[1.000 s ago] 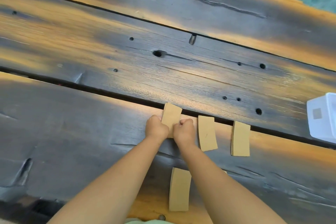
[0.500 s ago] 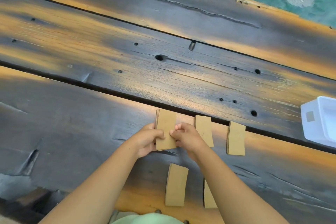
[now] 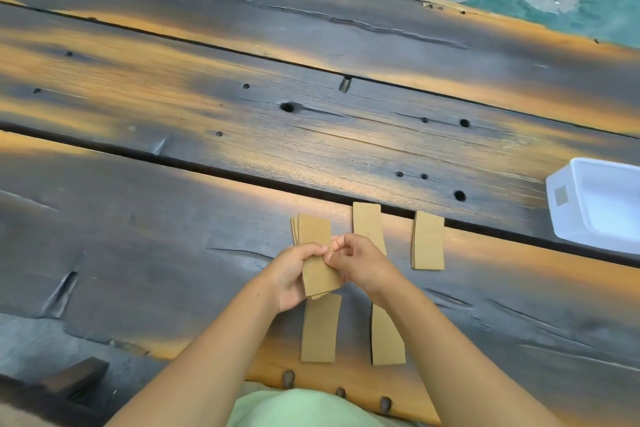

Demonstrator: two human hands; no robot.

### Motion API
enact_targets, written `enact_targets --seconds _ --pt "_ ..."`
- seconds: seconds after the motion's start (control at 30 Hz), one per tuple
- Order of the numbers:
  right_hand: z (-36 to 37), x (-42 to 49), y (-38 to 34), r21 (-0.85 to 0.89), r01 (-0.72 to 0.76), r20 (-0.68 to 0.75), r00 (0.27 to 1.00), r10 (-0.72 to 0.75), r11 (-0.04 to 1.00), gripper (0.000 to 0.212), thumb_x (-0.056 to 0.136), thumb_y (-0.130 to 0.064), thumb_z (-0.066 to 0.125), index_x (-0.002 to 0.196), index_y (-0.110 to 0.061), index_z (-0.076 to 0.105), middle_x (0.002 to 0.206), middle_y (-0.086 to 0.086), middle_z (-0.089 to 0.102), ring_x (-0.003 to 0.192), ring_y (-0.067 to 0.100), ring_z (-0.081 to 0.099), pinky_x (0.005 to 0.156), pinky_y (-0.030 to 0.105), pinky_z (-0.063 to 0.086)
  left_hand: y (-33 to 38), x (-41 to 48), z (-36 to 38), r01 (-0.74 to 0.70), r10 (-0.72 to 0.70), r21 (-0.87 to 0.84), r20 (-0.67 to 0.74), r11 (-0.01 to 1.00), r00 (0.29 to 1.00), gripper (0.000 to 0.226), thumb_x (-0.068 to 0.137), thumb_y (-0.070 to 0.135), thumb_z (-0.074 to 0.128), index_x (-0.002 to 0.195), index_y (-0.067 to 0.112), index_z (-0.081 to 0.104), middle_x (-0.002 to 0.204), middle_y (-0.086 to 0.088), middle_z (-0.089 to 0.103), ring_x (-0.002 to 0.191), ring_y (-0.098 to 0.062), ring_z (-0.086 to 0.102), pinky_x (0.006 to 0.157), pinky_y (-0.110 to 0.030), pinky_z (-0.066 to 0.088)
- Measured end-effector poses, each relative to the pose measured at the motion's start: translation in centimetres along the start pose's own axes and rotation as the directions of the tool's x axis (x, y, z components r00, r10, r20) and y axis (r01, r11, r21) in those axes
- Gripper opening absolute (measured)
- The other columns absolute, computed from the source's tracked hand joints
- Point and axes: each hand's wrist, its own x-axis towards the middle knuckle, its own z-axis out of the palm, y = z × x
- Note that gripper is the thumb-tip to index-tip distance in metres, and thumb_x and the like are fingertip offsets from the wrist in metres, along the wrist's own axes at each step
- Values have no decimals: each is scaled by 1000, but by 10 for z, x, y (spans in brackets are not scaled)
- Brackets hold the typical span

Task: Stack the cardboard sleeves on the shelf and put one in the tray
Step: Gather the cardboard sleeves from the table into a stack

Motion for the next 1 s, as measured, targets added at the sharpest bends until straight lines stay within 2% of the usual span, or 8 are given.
enact_targets --seconds 0.1,0.27,0.37,0.5,0.67,0.73,0.8,1.0 --pt "2 -6 11 -211 9 -56 998 -22 978 11 93 -14 64 88 -12 54 71 1 53 63 14 52 58 28 47 -11 -2 3 -22 28 44 -144 999 989 29 90 6 58 116 -3 64 79 -18 73 61 -29 71 50 -32 56" --pt "15 -22 35 -650 -5 -166 977 -135 760 18 87 -29 63 89 -12 58 80 4 68 76 24 61 63 34 42 -34 -3 1 8 64 234 -298 972 952 31 83 -1 57 113 1 55 83 -16 63 68 -27 61 61 -32 49" --pt "21 -32 55 -520 -30 -213 972 -95 854 10 88 -25 58 85 -16 62 70 -10 65 73 11 59 56 22 39 -48 -10 -6 -13 75 219 -277 976 958 27 86 -8 49 107 -3 65 75 -16 70 58 -24 63 53 -28 54" --pt "19 -37 77 -305 -112 -285 958 21 946 6 88 -15 56 93 -20 58 73 -8 56 69 7 53 58 22 38 -64 -19 -20 14 99 357 -297 934 950 23 87 -10 51 104 -2 64 70 -13 61 54 -20 53 56 -27 47" --pt "13 -39 95 -158 -240 -343 923 175 958 14 88 -11 57 101 -16 59 87 2 61 87 22 59 72 27 44 -77 -19 -38 16 227 540 -381 841 896 22 83 -9 61 91 12 60 79 -8 60 65 -19 53 62 -29 44" --pt "14 -39 101 -87 -296 -315 914 256 951 10 89 -10 57 86 -18 52 76 3 49 74 23 48 67 34 37 -85 -21 -47 44 260 576 -433 816 863 28 78 -10 57 82 18 58 77 -4 59 66 -21 52 66 -31 43" --pt "17 -38 108 -59 -336 -274 911 308 940 32 89 -7 56 70 -22 36 71 7 33 67 22 35 59 36 26 -95 -20 -54 79 251 593 -453 801 855 27 75 -6 56 80 20 58 80 -4 61 71 -24 55 72 -37 48" --pt "34 -34 116 -12 -354 -269 902 338 935 45 84 0 58 62 -24 27 66 5 24 66 23 31 56 33 19 -113 -16 -54 101 221 561 -477 822 851 10 82 10 61 79 20 62 90 -16 71 92 -34 68 91 -52 57"
